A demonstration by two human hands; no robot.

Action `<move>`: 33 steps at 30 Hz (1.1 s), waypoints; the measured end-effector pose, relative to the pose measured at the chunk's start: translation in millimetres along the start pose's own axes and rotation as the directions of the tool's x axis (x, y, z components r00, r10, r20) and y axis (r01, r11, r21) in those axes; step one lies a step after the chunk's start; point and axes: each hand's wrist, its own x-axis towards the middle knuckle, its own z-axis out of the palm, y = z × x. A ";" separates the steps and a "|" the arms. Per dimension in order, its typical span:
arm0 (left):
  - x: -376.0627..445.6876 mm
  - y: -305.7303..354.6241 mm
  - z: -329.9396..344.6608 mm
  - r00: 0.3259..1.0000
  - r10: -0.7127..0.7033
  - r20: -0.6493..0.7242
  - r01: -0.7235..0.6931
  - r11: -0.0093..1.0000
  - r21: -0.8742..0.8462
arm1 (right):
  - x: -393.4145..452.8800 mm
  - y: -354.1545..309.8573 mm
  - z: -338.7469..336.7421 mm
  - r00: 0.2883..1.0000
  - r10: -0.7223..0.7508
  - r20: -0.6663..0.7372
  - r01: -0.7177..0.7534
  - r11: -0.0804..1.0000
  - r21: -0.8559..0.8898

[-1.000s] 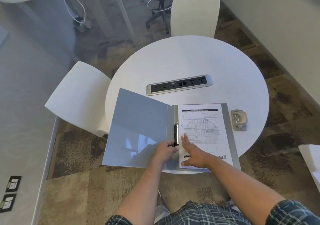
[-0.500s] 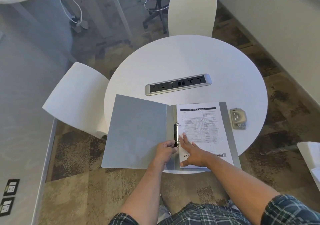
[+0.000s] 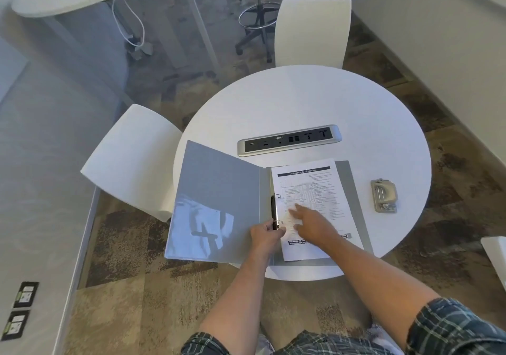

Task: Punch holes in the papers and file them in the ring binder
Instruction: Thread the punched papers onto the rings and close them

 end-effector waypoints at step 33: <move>-32.6 47.2 52.9 0.964 0.239 0.119 -0.252 0.962 0.103 | -61.1 44.1 -17.8 0.933 0.264 -0.243 0.044 0.588 0.808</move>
